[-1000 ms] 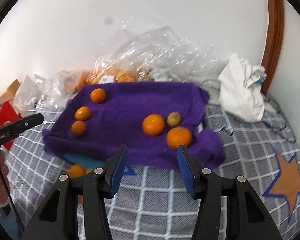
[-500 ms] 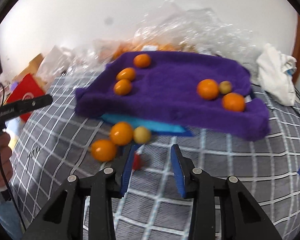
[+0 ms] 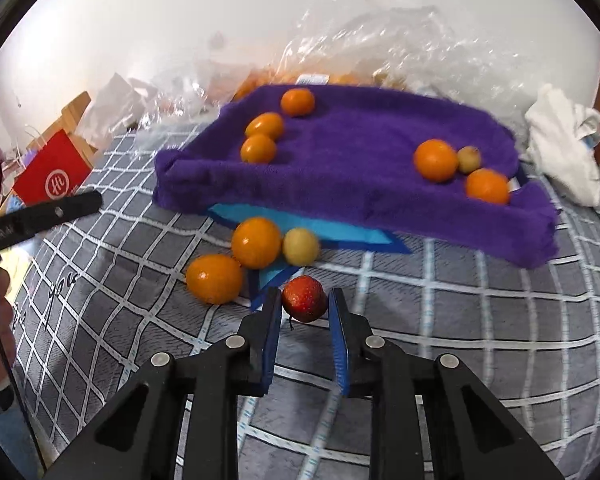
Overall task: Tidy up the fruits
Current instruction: 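Grasp the small red fruit with the right gripper while the left gripper grasps an orange, then carry both fruits onto the purple towel and open both grippers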
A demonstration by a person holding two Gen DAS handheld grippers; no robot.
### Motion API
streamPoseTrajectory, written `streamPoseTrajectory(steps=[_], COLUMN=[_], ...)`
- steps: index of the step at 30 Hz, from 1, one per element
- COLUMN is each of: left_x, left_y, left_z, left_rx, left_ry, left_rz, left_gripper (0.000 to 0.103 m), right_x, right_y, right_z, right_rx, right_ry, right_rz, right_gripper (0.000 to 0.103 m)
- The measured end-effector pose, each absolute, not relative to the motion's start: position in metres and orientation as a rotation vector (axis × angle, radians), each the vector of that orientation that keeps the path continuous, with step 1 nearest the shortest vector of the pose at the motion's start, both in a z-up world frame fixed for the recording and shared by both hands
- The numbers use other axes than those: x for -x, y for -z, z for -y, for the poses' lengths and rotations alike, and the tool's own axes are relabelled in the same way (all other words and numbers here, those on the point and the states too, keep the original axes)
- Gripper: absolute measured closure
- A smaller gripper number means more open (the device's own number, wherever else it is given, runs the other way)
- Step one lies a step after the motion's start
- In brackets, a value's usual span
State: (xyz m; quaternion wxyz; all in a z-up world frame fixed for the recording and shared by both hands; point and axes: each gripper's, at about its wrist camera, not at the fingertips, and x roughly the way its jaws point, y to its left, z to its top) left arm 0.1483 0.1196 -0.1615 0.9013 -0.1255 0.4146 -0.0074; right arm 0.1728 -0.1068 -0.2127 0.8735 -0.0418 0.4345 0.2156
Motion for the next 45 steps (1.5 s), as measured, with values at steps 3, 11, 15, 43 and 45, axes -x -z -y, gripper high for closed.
streamPoseTrajectory(steps=[3,11,15,43,45], left_x=[-0.155,-0.17,-0.177,-0.205,-0.216], left_y=[0.165,0.18,0.19,0.138,0.131], left_z=[-0.101,-0.046,-0.029,-0.054,-0.056], left_rx=[0.255,0.203,0.152,0.163,0.167], left_ry=[0.067,0.187,0.191,0.1,0.091], left_rz=[-0.883,-0.968,-1.005,-0.894,-0.88], left_gripper=[0.063,0.063,0.063,0.068,0.068], right_x=[-0.17,-0.164,-0.162,-0.208,-0.218], right_y=[0.206,0.198,0.198,0.177,0.167], right_z=[0.124,0.171,0.192,0.214,0.213], right_rx=[0.067,0.026,0.003,0.014,0.027], right_ry=[-0.422,-0.351,-0.33,-0.317,-0.309], right_rz=[-0.892,-0.869,-0.864,-0.812,-0.794], right_gripper=[0.079,0.079,0.079,0.079,0.079])
